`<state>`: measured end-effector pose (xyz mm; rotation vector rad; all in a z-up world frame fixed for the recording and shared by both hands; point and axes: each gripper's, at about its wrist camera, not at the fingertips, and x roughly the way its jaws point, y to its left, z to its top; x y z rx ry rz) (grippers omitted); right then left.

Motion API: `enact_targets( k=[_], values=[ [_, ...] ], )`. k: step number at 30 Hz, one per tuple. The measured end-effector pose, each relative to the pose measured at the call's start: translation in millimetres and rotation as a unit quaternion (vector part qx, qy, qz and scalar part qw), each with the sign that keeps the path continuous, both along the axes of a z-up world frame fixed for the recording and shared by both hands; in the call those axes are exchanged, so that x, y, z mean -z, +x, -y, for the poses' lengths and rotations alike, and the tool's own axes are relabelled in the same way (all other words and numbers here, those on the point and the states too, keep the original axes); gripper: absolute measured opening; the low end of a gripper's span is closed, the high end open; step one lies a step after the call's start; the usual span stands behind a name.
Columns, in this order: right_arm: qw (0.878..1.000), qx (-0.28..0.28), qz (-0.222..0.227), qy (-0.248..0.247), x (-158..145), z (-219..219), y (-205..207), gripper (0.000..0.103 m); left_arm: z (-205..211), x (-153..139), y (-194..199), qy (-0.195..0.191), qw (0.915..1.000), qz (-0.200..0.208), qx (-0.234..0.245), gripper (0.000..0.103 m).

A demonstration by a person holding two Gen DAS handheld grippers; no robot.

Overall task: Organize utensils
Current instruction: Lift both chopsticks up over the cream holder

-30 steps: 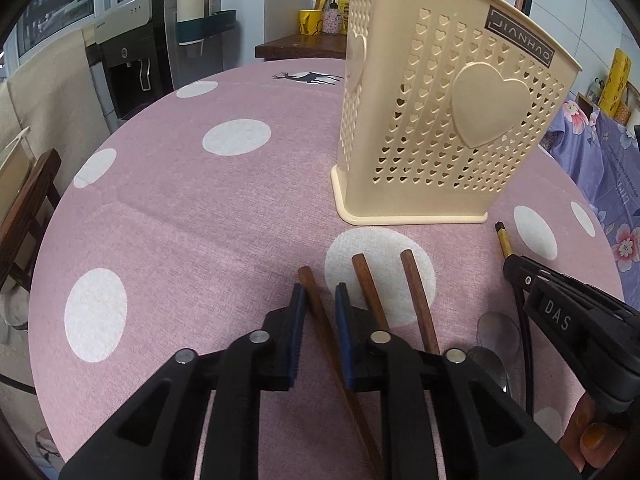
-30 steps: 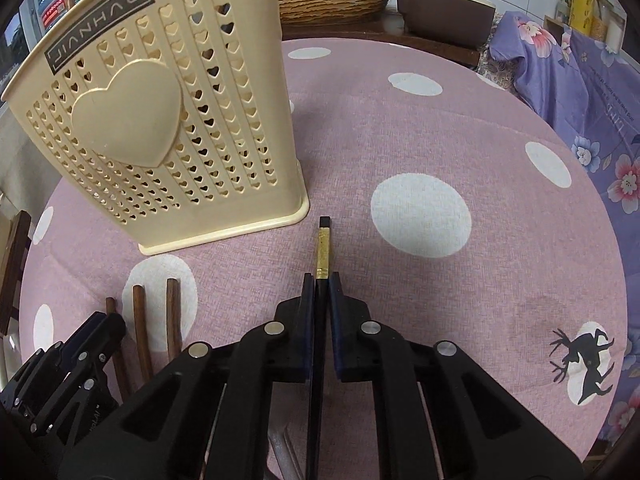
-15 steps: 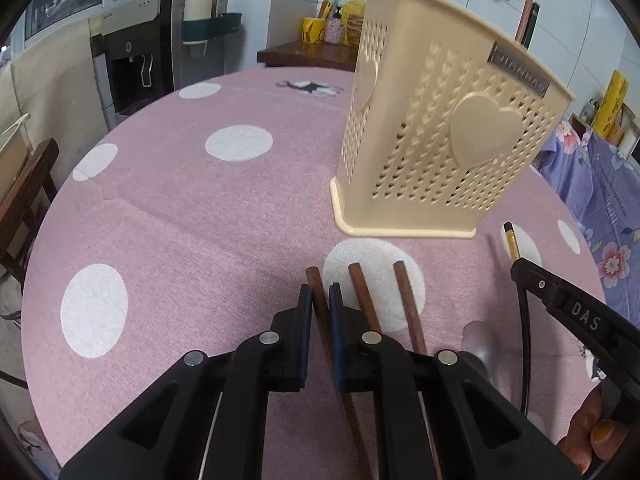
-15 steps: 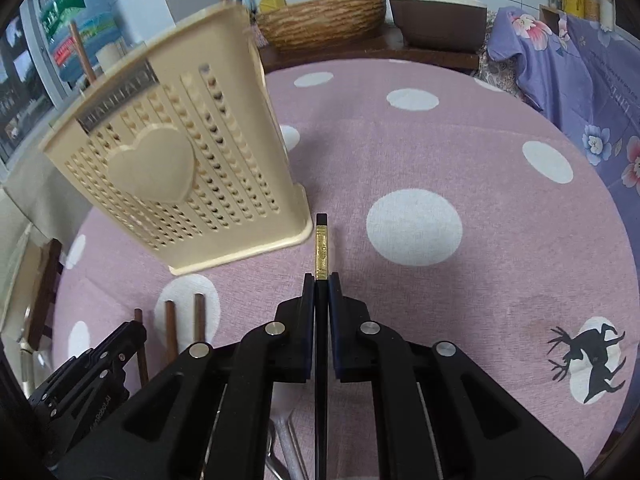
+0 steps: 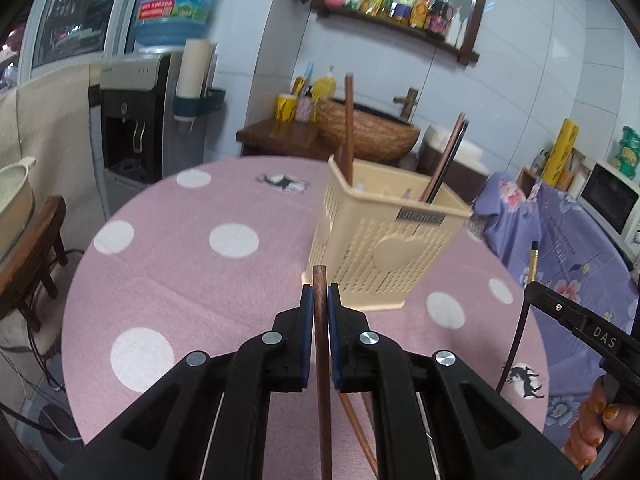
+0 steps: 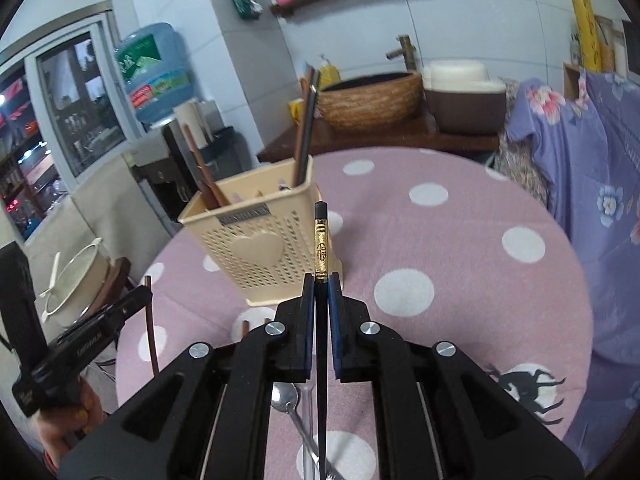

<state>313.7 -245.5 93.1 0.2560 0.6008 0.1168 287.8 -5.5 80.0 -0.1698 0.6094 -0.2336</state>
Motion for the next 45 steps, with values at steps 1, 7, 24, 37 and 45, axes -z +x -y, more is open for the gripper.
enact_targets(
  k=[1,7,24,37,45],
  values=[
    [1.000,-0.006,0.008,0.000,-8,2,-5,0.008,-1,-6,-3,0.000,1.0000,0.009,0.004,0.008],
    [0.999,-0.026,0.036,0.010,-39,8,-26,0.008,-9,-33,-15,-0.004,0.9988,0.048,0.009,0.008],
    [0.998,-0.037,0.052,-0.016,-55,-9,-31,0.008,-11,-53,-15,0.001,0.9968,0.080,0.008,0.008],
    [0.996,-0.049,0.071,-0.002,-90,-7,-17,0.008,-10,-92,-14,-0.020,0.9928,0.115,0.025,0.008],
    [0.993,-0.026,0.118,0.002,-162,-8,21,0.008,2,-171,11,-0.053,0.9848,0.161,0.038,0.008]
  ],
)
